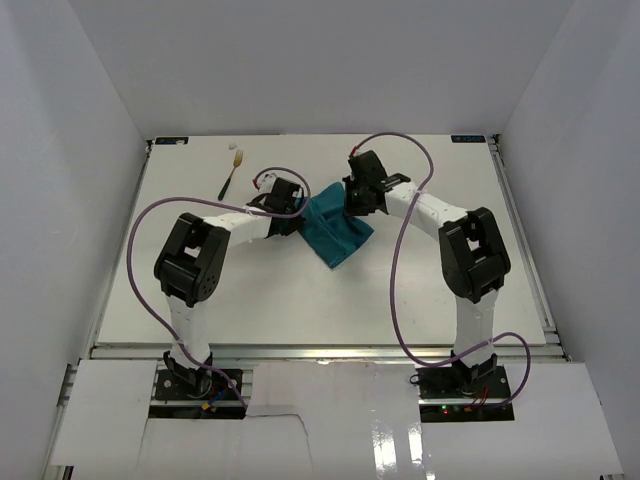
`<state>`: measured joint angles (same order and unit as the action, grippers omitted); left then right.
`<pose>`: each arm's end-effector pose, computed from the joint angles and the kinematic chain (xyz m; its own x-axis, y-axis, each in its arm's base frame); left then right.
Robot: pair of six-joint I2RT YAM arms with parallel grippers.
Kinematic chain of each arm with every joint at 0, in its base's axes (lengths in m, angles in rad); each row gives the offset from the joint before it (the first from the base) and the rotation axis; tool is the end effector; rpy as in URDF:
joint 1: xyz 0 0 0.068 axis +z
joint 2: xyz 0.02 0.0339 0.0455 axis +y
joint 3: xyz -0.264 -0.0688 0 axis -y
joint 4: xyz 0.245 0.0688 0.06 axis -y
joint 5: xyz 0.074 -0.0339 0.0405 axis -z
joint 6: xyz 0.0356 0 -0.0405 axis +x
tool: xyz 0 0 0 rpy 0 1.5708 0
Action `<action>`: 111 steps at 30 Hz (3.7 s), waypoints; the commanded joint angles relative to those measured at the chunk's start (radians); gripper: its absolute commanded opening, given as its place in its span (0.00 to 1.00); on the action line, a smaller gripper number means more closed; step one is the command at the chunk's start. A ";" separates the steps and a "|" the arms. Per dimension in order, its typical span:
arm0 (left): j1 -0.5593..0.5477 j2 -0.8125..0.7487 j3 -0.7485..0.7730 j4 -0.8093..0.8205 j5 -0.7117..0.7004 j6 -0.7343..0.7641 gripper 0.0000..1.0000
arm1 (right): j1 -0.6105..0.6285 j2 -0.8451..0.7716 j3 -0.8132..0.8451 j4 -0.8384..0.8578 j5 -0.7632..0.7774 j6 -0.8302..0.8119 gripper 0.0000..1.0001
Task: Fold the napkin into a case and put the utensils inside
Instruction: Insert the spoon into the napkin.
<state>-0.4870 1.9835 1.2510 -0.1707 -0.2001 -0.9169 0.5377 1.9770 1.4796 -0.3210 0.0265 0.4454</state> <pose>0.3706 -0.1882 0.1506 -0.6999 -0.5096 -0.5005 -0.3380 0.8536 -0.3964 0.3811 0.2262 0.2118 -0.7797 0.0365 -0.6250 -0.1779 0.9443 0.2770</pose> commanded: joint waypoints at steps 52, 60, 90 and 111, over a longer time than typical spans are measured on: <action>-0.059 0.031 -0.009 0.076 0.184 -0.014 0.14 | 0.214 0.161 0.303 -0.290 0.141 -0.340 0.08; -0.059 -0.100 -0.027 0.043 0.113 -0.033 0.18 | 0.212 0.197 0.248 -0.277 0.168 -0.254 0.08; -0.048 -0.026 -0.076 0.062 0.105 -0.100 0.01 | 0.211 0.155 0.258 -0.248 0.150 -0.254 0.08; -0.059 -0.107 -0.130 -0.012 0.038 -0.158 0.00 | 0.212 0.209 0.132 -0.173 -0.049 -0.111 0.22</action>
<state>-0.5407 1.9343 1.1397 -0.0948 -0.1257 -1.0592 0.7418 2.1704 1.6993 -0.5434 0.0612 0.2626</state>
